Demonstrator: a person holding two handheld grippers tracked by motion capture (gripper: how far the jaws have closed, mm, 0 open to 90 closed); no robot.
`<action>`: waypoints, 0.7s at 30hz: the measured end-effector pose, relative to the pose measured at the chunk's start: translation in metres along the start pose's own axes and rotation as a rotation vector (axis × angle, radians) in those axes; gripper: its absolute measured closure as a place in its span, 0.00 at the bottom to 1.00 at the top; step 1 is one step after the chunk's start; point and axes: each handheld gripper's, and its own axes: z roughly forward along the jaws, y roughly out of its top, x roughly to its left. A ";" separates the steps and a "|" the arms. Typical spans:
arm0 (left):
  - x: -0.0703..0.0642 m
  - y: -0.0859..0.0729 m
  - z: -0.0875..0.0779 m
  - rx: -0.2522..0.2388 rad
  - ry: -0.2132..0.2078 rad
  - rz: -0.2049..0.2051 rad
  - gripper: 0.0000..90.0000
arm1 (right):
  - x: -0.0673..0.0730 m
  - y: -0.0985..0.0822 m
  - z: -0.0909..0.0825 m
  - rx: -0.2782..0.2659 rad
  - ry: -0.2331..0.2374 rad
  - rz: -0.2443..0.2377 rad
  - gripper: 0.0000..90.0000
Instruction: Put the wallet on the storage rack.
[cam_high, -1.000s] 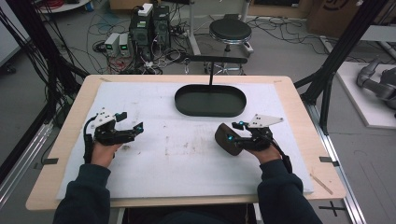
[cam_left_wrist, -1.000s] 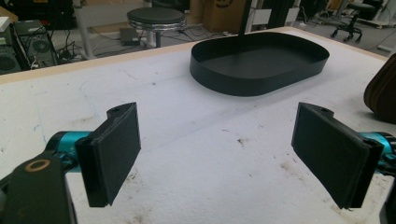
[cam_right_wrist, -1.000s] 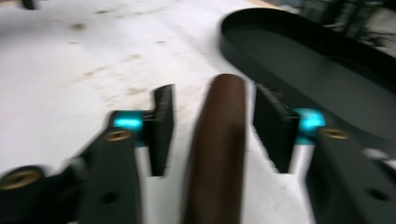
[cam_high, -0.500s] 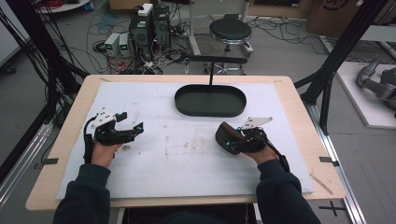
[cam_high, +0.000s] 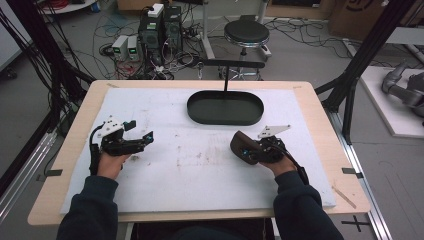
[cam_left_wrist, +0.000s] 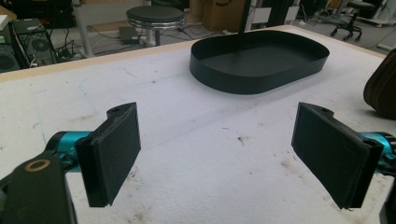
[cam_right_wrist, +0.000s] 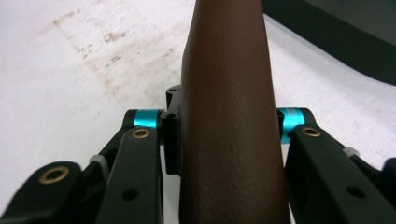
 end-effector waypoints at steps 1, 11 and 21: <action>0.000 0.000 0.000 0.001 0.001 0.001 0.17 | -0.001 0.001 -0.001 -0.010 0.007 0.011 0.71; 0.002 0.000 -0.001 -0.013 0.002 0.022 0.17 | -0.023 0.029 -0.001 -0.094 -0.035 0.082 0.71; 0.003 -0.001 -0.001 -0.012 -0.001 0.020 0.17 | -0.061 0.073 0.023 -0.122 -0.073 0.156 0.70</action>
